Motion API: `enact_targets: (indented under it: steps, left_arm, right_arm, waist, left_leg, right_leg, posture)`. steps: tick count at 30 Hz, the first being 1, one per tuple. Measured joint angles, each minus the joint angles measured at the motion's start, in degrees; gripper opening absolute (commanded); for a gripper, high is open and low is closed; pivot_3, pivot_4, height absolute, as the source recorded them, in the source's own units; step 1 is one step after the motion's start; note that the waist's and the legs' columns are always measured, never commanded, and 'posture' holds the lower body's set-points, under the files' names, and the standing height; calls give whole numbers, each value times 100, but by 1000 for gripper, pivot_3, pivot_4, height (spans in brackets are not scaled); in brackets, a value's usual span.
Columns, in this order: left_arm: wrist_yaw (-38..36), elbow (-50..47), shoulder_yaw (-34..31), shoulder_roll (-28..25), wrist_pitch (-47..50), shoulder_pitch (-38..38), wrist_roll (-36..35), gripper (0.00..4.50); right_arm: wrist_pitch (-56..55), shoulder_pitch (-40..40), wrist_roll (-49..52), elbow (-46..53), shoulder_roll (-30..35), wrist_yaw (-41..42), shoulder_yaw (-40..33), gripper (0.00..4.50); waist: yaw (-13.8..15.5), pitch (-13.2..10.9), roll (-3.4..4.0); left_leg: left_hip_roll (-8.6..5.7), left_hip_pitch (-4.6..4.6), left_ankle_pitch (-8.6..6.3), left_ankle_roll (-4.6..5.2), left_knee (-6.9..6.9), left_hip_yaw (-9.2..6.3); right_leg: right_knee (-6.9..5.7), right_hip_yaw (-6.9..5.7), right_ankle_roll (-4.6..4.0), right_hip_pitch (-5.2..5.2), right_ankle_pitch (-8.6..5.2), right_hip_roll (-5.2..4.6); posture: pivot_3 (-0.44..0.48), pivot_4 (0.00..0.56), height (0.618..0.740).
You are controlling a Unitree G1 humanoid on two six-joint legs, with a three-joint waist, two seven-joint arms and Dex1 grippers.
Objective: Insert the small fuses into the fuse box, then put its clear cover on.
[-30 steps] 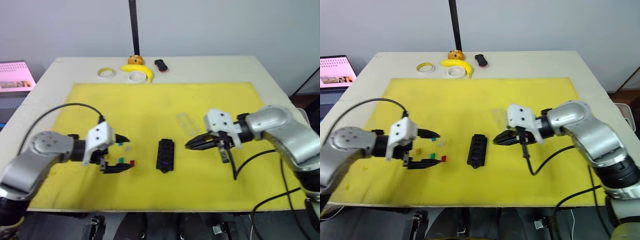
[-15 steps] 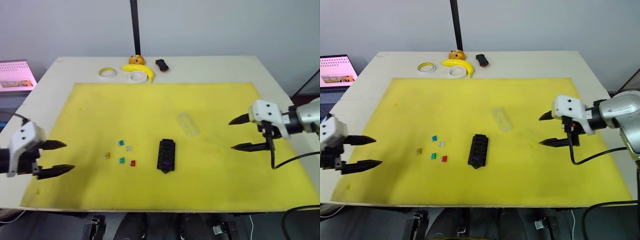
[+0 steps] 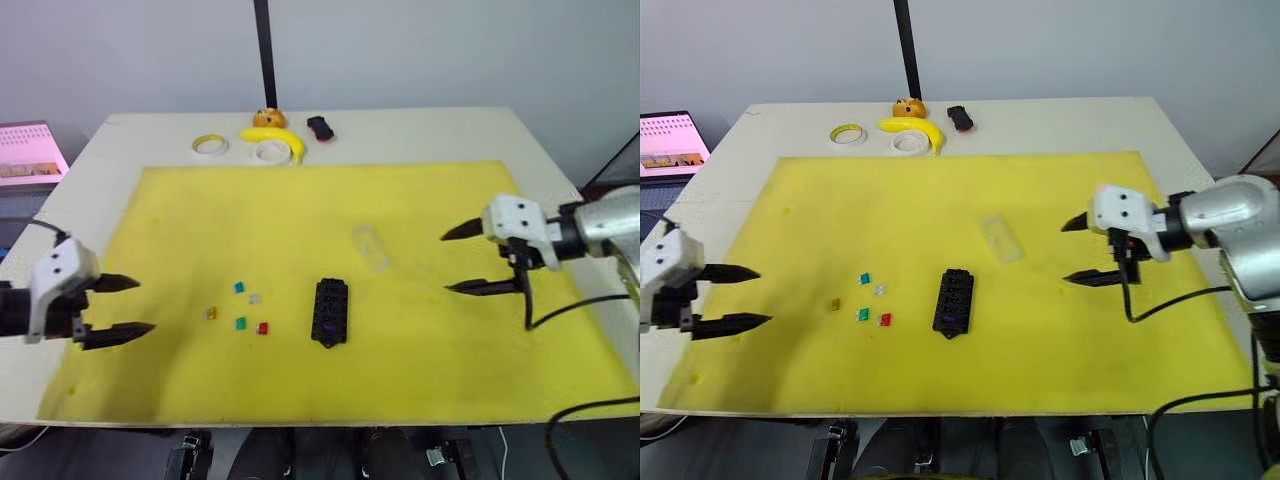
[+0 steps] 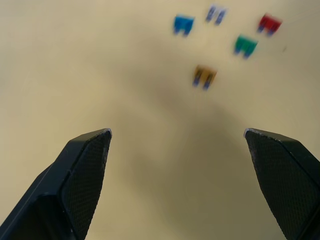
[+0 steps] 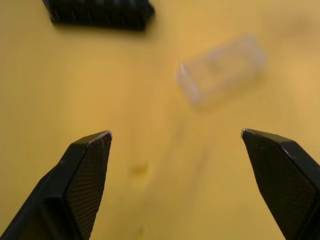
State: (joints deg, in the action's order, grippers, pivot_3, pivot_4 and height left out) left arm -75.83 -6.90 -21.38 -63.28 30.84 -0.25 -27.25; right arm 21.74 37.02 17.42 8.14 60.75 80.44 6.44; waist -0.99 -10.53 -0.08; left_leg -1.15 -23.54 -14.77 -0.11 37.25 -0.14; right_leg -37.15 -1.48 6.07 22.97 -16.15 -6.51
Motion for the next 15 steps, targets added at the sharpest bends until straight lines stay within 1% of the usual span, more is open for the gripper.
enact_targets:
  steps: [3,6,8,12,15]
  left_arm:
    - [49,19,280,175,770,-359,-487,4500]
    - [45,240,396,197,1296,-550,-761,4500]
    - [40,455,453,196,1673,-615,-892,4500]
    - [120,926,431,207,2868,-704,-1447,4500]
    - [272,1151,383,294,3343,-740,-1658,3635]
  right_arm:
    - [284,394,150,392,-419,-17,233,4399]
    - [512,591,212,643,-727,-68,443,4399]
    - [602,664,240,767,-894,-123,541,4399]
    - [777,710,267,1121,-1166,-264,712,4399]
    - [831,716,300,1233,-1263,-331,760,4500]
  waist:
    - [10,0,-2]
    - [20,0,-3]
    - [20,0,-3]
    - [18,0,-5]
    - [24,1,-7]
  left_leg:
    - [-1,-8,1,1,-1,-1]
    - [-6,-14,2,2,2,0]
    - [-6,-15,2,2,6,0]
    - [-5,-15,2,3,22,-1]
    - [-4,-14,2,3,40,-4]
  right_leg:
    - [-1,-4,2,6,1,3]
    - [-5,-8,3,12,2,4]
    - [-9,-16,4,12,2,7]
    - [-25,-17,5,11,1,22]
    - [-39,-16,5,8,1,25]
  posture:
    - [0,150,740]
    - [0,150,740]
    - [0,150,740]
    - [0,150,740]
    - [0,150,740]
